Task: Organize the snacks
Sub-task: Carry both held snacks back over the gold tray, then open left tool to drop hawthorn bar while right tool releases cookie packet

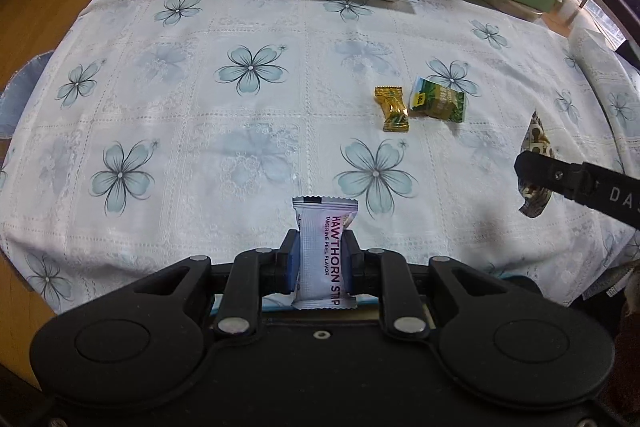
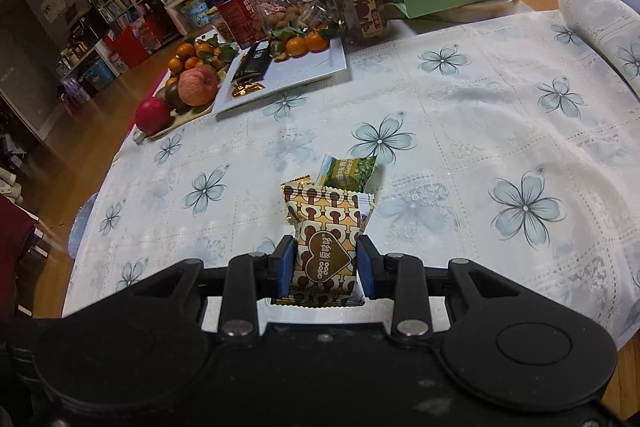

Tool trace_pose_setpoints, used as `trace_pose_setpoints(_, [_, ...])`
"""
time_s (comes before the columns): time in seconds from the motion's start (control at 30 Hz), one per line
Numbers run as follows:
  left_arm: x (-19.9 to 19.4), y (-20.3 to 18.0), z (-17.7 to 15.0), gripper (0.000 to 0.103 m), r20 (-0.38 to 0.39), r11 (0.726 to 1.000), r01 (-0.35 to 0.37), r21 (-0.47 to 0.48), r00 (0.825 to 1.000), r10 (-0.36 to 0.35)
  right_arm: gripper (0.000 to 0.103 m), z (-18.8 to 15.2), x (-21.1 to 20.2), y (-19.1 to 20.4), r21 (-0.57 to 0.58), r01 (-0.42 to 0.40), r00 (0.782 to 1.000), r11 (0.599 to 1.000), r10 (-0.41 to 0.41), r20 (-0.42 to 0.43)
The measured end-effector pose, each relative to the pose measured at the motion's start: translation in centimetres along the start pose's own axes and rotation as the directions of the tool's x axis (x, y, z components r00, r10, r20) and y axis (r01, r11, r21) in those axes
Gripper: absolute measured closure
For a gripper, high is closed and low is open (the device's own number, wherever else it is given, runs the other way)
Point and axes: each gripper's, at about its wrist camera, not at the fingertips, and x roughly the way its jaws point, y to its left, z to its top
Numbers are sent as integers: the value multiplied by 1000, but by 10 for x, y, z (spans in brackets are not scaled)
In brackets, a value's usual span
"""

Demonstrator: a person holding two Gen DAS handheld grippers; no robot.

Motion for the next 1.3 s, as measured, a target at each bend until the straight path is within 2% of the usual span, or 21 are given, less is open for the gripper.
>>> trace_pose_setpoints(0.2, [-11, 10, -38, 76, -8, 997, 31, -65, 999, -32, 68, -50, -30, 0, 33, -74, 997, 997, 74, 10])
trace_pose_setpoints(0.33, [-12, 14, -59, 76, -34, 996, 23, -83, 999, -26, 68, -80, -36, -1, 94, -129, 990, 987, 134, -46])
trace_pose_setpoints(0.6, [-10, 15, -82, 75, -81, 996, 7, -93, 997, -14, 68, -125, -37, 8, 122, -163, 968, 979, 183, -170])
trace_pose_setpoints(0.7, [-11, 14, -84, 75, -72, 996, 6, -94, 997, -13, 68, -133, -36, 8, 136, -159, 965, 978, 183, -187])
trace_pose_setpoints(0.93, [-16, 13, -84, 75, -45, 995, 32, -91, 998, -36, 68, -132, -37, -2, 173, -133, 973, 976, 162, -166])
trace_pose_setpoints(1.3, [-15, 7, -85, 75, -29, 998, -19, -57, 999, 17, 68, -131, -38, 0, 156, -119, 977, 981, 144, -160])
